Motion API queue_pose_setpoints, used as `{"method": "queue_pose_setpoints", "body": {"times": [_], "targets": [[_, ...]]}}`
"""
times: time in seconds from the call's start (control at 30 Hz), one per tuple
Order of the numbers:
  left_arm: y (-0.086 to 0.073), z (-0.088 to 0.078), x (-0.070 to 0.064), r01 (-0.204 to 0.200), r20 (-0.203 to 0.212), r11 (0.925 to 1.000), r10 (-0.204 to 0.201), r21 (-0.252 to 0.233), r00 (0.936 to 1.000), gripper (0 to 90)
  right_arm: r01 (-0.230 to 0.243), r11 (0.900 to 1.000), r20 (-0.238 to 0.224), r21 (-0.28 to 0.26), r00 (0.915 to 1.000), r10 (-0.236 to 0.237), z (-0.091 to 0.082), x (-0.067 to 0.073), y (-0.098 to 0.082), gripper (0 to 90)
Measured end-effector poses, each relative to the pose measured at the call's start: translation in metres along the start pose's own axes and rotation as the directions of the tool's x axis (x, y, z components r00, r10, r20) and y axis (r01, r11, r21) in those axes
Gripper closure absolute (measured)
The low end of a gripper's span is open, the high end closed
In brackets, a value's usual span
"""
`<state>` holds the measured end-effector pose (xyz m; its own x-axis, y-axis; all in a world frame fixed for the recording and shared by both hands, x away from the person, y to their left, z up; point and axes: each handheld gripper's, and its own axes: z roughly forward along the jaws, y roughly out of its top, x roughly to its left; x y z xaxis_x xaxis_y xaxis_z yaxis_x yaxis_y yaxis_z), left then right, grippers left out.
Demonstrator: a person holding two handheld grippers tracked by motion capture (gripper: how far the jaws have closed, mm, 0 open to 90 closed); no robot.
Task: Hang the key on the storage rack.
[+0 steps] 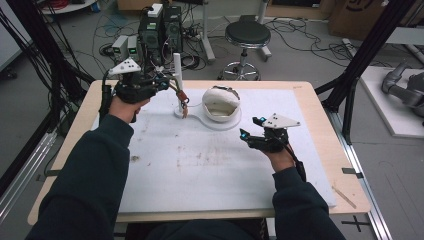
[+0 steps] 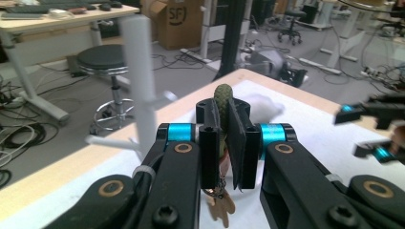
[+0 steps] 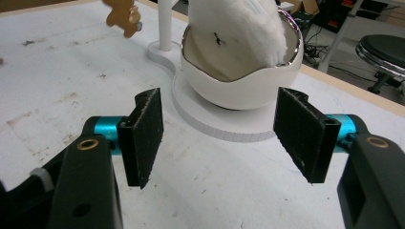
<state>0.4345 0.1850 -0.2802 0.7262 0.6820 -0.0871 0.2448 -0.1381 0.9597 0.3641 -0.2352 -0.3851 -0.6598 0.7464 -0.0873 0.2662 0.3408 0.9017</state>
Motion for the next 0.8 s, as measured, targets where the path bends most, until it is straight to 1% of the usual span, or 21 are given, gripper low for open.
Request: {"method": "queue_pose_setpoints", "body": {"times": [0.1,0.23,0.3,0.4,0.53,0.57,0.6,0.63,0.67,0.7,0.73,0.8], "targets": [[0.004,0.006,0.008,0.010,-0.015,0.9999,-0.010,0.013,0.9998,83.0,0.011,1.000,-0.002,0.002,0.9999,-0.011,0.001,0.000,0.000,35.0],[0.005,0.014,0.016,0.023,-0.036,0.9991,-0.022,0.035,0.9991,83.1,0.010,1.000,-0.002,0.004,0.9999,-0.010,0.001,0.001,0.000,35.0],[0.007,0.019,0.018,0.036,-0.039,0.9988,-0.035,0.032,0.9987,83.0,0.014,1.000,-0.001,0.003,0.9999,-0.014,0.001,0.000,0.000,35.0],[0.009,0.027,0.021,0.031,-0.057,0.9981,-0.028,0.053,0.9980,83.0,0.012,1.000,0.003,0.006,0.9999,-0.012,0.001,0.001,-0.001,35.0],[0.005,0.035,0.026,0.047,-0.077,0.9968,-0.042,0.064,0.9961,82.9,0.012,1.000,-0.001,0.008,0.9999,-0.012,0.001,0.001,-0.001,35.0],[0.004,0.036,0.027,0.047,-0.086,0.9965,-0.041,0.069,0.9955,82.7,0.014,1.000,0.001,0.009,0.9999,-0.014,0.001,0.001,-0.001,35.0],[0.003,0.037,0.028,0.053,-0.107,0.9967,-0.046,0.062,0.9931,81.7,0.012,1.000,0.000,0.011,0.9999,-0.012,0.001,0.001,-0.002,35.0],[0.002,0.036,0.029,0.067,-0.136,0.9966,-0.059,0.049,0.9889,77.2,0.013,1.000,0.001,0.014,0.9999,-0.013,0.000,0.000,-0.002,35.0],[0.000,0.036,0.031,0.091,-0.156,0.9952,-0.085,0.035,0.9841,65.5,0.010,1.000,0.002,0.013,0.9999,-0.010,0.000,0.000,-0.002,35.0],[-0.002,0.034,0.032,0.097,-0.171,0.9946,-0.090,0.036,0.9812,57.3,0.010,1.000,0.002,0.012,0.9999,-0.010,0.000,0.000,-0.002,35.0],[-0.005,0.031,0.033,0.095,-0.179,0.9948,-0.087,0.036,0.9799,54.3,0.010,1.000,0.003,0.015,0.9999,-0.010,-0.001,0.000,-0.003,35.0],[-0.013,0.025,0.034,0.104,-0.177,0.9942,-0.097,0.028,0.9794,47.3,0.011,1.000,0.004,0.013,0.9999,-0.011,-0.001,0.000,-0.003,35.0]]}}
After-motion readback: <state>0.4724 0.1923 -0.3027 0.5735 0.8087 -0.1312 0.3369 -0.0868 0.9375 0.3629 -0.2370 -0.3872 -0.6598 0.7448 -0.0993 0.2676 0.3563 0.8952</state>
